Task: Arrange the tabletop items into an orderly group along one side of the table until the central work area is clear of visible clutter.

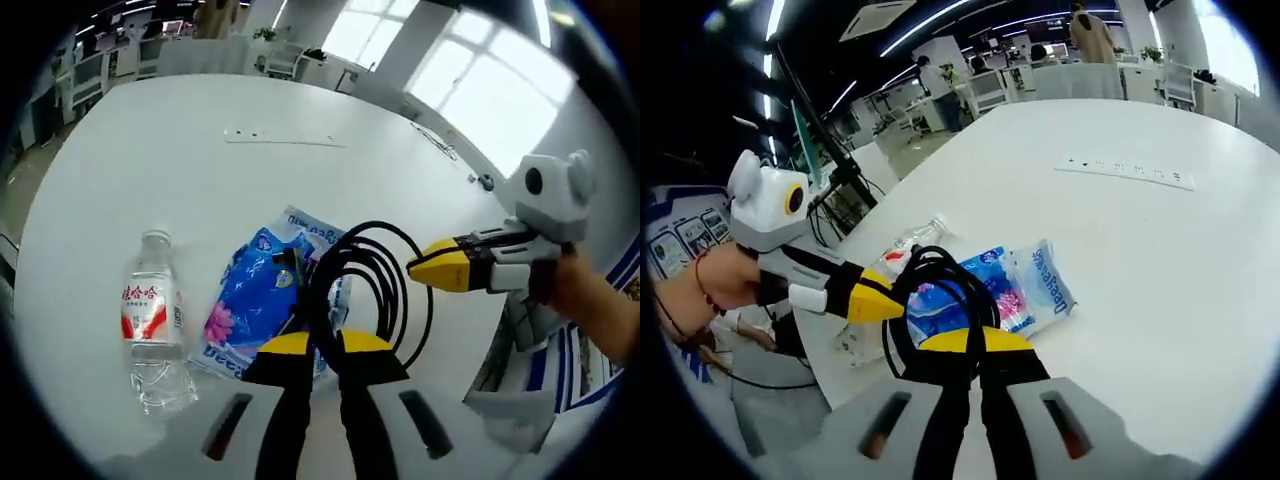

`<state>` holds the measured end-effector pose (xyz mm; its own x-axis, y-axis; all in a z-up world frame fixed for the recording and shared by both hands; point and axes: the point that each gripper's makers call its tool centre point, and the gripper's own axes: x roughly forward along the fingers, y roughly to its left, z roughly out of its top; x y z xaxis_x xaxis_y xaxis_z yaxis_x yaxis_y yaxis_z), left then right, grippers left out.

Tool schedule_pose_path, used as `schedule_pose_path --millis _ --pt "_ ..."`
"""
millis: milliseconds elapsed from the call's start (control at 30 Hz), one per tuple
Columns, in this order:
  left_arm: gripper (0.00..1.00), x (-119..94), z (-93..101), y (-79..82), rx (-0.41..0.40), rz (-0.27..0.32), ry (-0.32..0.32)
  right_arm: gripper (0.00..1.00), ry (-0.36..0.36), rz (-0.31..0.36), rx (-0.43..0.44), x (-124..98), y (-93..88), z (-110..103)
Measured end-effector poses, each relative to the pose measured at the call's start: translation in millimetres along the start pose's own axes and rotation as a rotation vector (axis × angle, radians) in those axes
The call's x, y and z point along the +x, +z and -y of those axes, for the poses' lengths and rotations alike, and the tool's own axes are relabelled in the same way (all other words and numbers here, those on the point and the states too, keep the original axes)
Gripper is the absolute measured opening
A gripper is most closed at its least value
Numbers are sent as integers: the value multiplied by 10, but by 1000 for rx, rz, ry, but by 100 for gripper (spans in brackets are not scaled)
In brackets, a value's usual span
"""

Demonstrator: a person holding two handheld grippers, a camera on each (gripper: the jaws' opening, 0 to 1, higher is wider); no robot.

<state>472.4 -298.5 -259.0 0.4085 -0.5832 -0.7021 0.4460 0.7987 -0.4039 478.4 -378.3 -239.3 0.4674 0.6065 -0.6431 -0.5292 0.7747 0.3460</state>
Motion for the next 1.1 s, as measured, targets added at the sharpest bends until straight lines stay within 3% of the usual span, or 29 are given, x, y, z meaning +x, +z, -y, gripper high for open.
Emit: schedule_pose_path --millis 467,1100 --pt "6 77 612 65 63 32 -52 0 -62 38 29 -565 -151 218" --pt "6 343 1323 53 128 18 -117 0 -151 57 29 -1171 -360 592"
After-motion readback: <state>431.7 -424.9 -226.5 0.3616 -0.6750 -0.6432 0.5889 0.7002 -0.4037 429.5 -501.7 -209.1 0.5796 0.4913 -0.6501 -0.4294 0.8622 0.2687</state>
